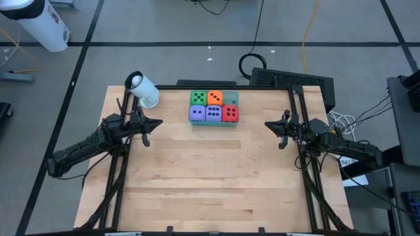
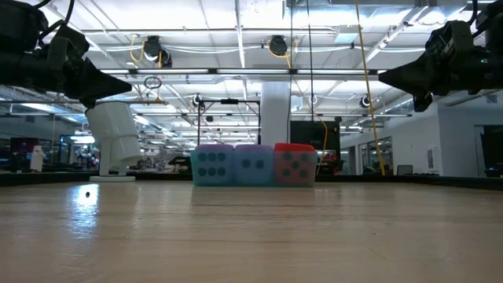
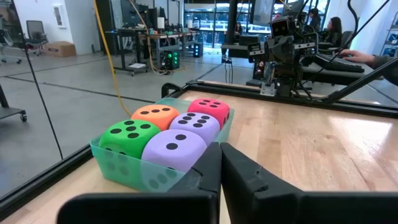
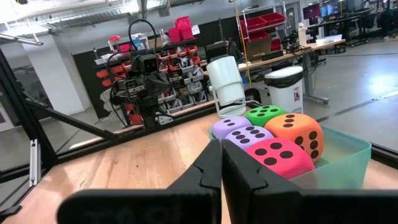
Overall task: Pick & Place Dice
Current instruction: Return to Home Position
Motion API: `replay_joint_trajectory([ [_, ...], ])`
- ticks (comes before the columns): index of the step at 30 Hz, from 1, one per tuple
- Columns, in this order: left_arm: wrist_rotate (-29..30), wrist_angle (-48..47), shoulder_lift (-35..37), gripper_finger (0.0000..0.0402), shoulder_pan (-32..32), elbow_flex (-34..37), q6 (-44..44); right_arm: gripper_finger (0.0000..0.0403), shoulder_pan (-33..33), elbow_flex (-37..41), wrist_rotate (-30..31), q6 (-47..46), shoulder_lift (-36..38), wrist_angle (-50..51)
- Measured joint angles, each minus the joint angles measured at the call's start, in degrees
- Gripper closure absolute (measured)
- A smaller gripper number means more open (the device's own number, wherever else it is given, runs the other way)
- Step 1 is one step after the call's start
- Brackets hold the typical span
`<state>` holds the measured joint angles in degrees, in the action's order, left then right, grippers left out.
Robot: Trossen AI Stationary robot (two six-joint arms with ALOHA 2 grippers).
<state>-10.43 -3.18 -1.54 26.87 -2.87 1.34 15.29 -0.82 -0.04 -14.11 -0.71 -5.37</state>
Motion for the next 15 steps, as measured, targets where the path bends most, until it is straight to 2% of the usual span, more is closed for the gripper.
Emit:
replay_joint_trajectory([
  [6, 0.00, 0.00, 0.00, 0.0374, 0.01, 0.02, 0.00, 0.0403, 0.00, 0.00, 0.01, 0.00, 0.00, 0.00],
  [15, 0.01, 0.00, 0.00, 0.0392, 0.01, 0.00, 0.00, 0.0403, 0.00, 0.02, -0.01, 0.00, 0.00, 0.00],
])
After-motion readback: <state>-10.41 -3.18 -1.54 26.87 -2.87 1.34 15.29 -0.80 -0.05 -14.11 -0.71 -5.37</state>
